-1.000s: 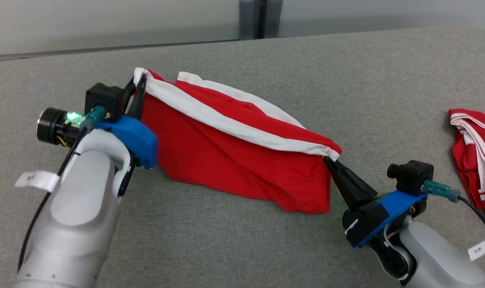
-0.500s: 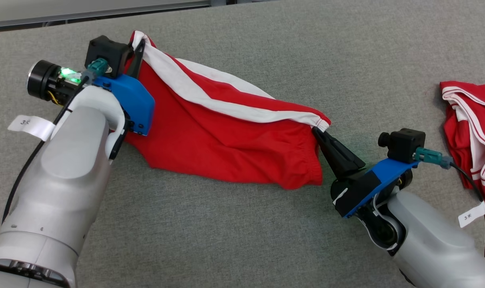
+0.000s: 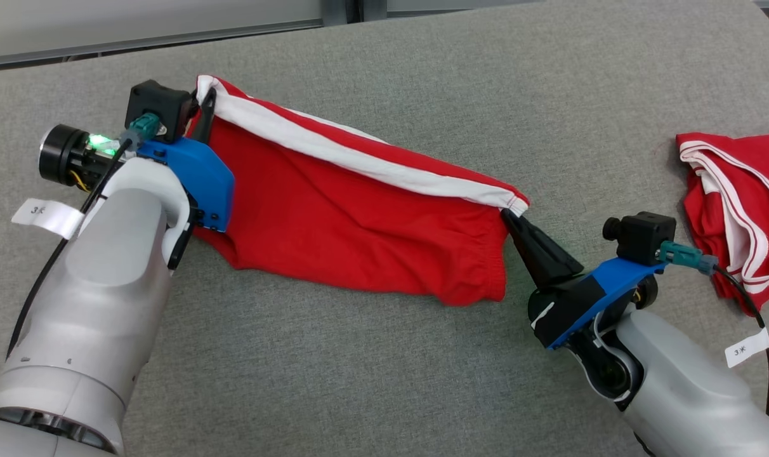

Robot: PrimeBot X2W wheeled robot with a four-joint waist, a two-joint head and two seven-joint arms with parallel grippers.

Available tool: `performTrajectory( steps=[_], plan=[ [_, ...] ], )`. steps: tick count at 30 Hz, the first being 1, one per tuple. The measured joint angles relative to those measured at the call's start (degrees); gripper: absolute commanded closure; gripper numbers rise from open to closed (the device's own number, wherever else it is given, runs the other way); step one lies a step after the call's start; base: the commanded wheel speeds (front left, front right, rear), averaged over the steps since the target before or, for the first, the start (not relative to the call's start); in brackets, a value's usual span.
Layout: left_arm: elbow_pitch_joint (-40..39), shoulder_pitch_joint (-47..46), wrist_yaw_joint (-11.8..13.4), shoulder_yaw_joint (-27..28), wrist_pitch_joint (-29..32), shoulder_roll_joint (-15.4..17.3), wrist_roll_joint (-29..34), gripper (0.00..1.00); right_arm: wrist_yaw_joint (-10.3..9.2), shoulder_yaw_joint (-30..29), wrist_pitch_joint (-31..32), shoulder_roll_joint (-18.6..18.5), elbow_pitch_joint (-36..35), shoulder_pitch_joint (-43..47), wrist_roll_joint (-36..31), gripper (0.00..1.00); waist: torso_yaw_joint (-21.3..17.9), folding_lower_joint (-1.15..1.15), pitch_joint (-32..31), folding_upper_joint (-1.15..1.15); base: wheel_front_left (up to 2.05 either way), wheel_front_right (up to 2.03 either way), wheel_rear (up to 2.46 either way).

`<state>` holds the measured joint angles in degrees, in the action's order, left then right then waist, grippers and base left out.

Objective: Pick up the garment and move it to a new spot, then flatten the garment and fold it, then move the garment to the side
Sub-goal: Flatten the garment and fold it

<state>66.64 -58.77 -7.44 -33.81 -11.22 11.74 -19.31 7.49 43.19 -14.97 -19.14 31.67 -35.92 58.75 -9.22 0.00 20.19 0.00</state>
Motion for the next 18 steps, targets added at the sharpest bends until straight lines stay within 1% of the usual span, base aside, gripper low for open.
performTrajectory(
  steps=[1,4,6,9,10,11,13,16,18],
  plan=[
    [0.3,0.0,0.0,0.0,-0.5,0.0,-0.1,0.0,0.0,-0.5,0.0,0.0,0.3,0.0,-0.6,0.0,0.1,0.0,-0.2,0.0,0.0,0.0,0.0],
    [1.2,0.1,0.1,0.3,-1.8,-0.4,-0.7,0.0,0.0,-3.4,0.0,0.4,1.0,0.2,-3.9,0.0,0.3,0.0,-1.0,0.0,0.0,0.0,0.0],
    [1.4,0.8,0.7,0.6,-2.8,-0.5,-0.9,0.0,0.0,-6.3,-0.1,0.6,1.8,1.0,-7.6,0.0,0.5,0.0,-1.7,0.0,0.0,0.0,0.0],
    [1.3,3.3,2.6,2.0,-3.5,-0.4,-1.9,0.0,0.0,-12.0,-0.1,1.5,2.8,2.9,-14.4,0.0,0.8,0.0,-3.1,0.0,0.0,0.0,0.0],
    [1.3,3.3,2.6,2.0,-3.5,-0.4,-1.9,0.0,0.0,-12.0,-0.1,1.5,2.8,2.9,-14.4,0.0,0.8,0.0,-3.1,0.0,0.0,0.0,0.0],
    [0.1,5.5,3.7,3.0,-3.7,-0.2,-2.5,0.0,0.0,-16.7,-0.1,2.8,2.7,4.4,-19.1,0.0,0.9,0.0,-4.1,0.0,0.0,0.0,0.0],
    [-3.1,7.9,4.5,4.5,-3.8,0.0,-3.2,0.0,0.0,-21.2,-0.1,3.7,2.2,6.2,-24.4,0.0,1.1,0.0,-4.8,0.0,0.0,0.0,0.0],
    [-6.7,12.4,4.1,7.4,-3.8,-0.5,-5.2,0.0,0.0,-26.8,-0.1,5.7,0.9,9.2,-30.9,0.0,1.2,-0.01,-5.4,0.0,0.0,0.0,0.0],
    [-7.6,15.2,3.4,9.0,-3.8,-0.8,-6.3,0.0,0.0,-30.1,-0.1,7.0,0.2,10.5,-33.7,0.0,1.2,-0.01,-5.6,0.0,0.0,0.0,0.0]
  ],
)
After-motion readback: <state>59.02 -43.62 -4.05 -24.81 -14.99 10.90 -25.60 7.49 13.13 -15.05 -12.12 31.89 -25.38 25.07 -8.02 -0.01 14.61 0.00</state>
